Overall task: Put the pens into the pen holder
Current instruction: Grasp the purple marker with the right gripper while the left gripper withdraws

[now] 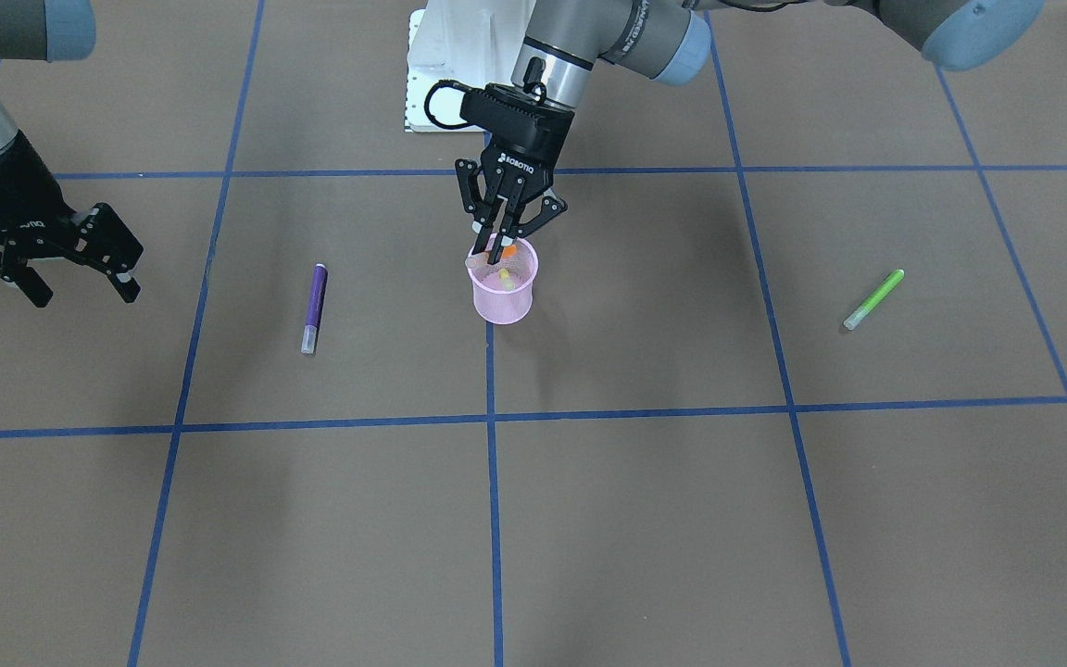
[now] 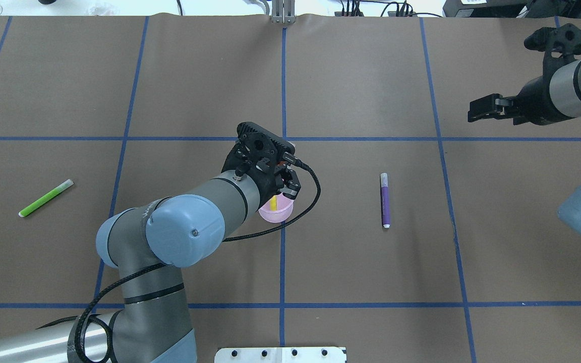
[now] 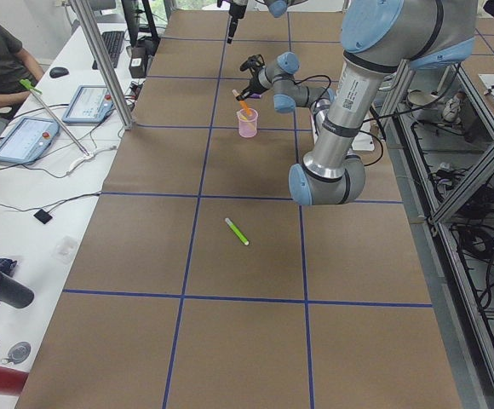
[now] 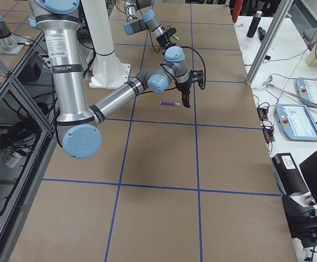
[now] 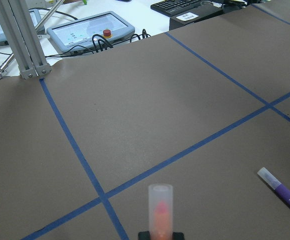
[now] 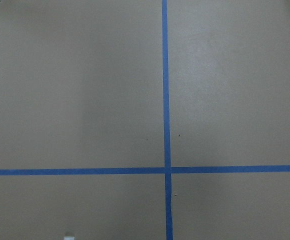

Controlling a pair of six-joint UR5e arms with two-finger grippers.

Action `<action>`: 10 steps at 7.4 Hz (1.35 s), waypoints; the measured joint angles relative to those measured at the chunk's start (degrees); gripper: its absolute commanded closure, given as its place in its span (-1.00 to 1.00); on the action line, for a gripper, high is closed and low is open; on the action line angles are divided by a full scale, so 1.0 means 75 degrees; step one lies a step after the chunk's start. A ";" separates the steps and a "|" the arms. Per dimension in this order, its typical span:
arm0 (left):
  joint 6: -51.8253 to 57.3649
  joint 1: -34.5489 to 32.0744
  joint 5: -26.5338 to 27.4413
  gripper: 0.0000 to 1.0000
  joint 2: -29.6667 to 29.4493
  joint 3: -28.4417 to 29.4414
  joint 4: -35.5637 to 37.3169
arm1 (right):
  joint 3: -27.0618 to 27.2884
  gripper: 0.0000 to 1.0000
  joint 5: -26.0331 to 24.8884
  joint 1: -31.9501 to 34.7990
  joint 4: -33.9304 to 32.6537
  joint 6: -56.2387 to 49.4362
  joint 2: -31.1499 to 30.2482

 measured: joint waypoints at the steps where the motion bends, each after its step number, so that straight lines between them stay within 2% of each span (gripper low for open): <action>1: -0.0004 0.0000 -0.0001 -0.55 -0.0028 0.0034 0.0004 | -0.0171 -1.00 0.0356 -0.0062 0.0013 0.0008 0.0081; 4: -0.0142 -0.0043 -0.0039 -0.46 -0.0096 -0.0112 -0.0023 | -0.0790 -0.99 0.0817 -0.0734 0.0015 0.0280 0.0750; 7: -0.1109 -0.0242 -0.0261 -0.45 0.0060 -0.0419 0.0002 | -0.1716 -0.98 0.0786 -0.1762 0.0025 0.1639 0.1591; 9: -0.1731 -0.0628 -0.1015 -0.47 0.0474 -0.0596 0.0280 | -0.2363 -0.97 0.0624 -0.2092 0.0036 0.1971 0.1913; 10: -0.1980 -0.1055 -0.1720 -0.48 0.0658 -0.0812 0.0752 | -0.2568 -0.83 0.0508 -0.2176 0.0036 0.2018 0.1981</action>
